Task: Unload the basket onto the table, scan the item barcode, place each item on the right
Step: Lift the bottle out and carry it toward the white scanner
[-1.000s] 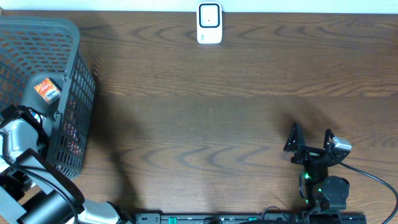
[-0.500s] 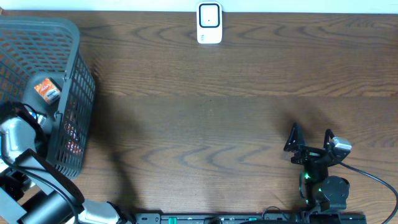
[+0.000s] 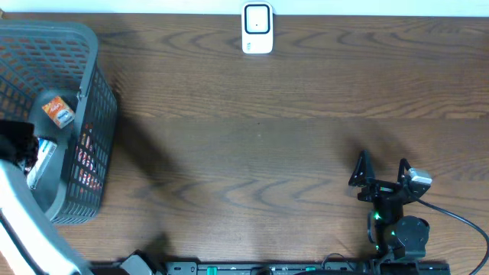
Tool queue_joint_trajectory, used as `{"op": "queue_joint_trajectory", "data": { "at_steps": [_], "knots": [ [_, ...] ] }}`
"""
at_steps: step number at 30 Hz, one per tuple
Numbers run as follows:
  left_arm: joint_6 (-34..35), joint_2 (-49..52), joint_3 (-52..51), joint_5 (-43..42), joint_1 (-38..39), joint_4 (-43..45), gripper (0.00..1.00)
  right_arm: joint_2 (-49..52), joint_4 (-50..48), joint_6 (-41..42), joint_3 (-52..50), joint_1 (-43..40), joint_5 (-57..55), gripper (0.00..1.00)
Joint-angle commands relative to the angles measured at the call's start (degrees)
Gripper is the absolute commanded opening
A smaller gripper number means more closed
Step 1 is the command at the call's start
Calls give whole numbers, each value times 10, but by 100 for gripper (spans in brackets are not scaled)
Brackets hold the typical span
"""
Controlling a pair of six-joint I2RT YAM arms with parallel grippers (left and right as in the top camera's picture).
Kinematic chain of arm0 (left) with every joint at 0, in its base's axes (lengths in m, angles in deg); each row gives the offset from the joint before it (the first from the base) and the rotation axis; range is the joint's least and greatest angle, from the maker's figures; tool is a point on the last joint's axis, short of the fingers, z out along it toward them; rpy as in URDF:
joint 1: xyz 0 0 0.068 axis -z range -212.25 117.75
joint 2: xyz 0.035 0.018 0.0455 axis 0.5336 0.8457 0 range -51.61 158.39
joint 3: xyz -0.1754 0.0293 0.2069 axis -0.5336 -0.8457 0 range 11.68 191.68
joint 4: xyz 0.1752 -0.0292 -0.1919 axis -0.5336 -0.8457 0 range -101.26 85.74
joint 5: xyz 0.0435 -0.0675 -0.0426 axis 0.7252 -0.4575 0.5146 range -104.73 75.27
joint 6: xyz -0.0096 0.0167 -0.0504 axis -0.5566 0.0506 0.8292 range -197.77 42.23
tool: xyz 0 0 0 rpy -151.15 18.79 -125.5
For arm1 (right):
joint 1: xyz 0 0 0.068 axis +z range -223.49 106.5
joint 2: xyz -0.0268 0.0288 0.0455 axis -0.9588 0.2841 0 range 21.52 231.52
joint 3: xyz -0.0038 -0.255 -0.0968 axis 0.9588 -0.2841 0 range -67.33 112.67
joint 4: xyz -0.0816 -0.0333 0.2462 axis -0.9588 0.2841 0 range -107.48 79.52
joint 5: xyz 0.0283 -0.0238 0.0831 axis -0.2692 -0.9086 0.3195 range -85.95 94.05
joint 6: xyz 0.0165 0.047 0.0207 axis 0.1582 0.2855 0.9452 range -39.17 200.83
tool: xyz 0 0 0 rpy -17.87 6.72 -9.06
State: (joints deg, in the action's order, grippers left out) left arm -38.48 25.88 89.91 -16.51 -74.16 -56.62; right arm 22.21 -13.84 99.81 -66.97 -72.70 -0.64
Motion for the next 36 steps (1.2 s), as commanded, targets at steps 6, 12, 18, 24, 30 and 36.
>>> {"op": "queue_joint_trajectory", "data": {
  "at_steps": [6, 12, 18, 24, 30, 36],
  "knots": [
    [-9, -192, 17, -249, -1, 34, 64, -3, 2, -6, 0, -4, -1, 99],
    [-10, -248, 17, -353, 84, 80, 65, -3, 2, -6, 0, -4, -1, 99],
    [-63, -236, 17, -319, 246, 87, 65, -3, 2, -6, 0, -4, -1, 99],
    [-77, -224, -4, -95, 418, 63, 65, -3, 2, -6, 0, -4, -2, 99],
    [-64, -192, -41, 98, 573, 65, 65, -3, 2, -6, 0, -4, -1, 99],
    [-14, -123, -108, 271, 708, 124, 65, -3, 2, -6, 0, -4, -1, 99]
  ]
}}
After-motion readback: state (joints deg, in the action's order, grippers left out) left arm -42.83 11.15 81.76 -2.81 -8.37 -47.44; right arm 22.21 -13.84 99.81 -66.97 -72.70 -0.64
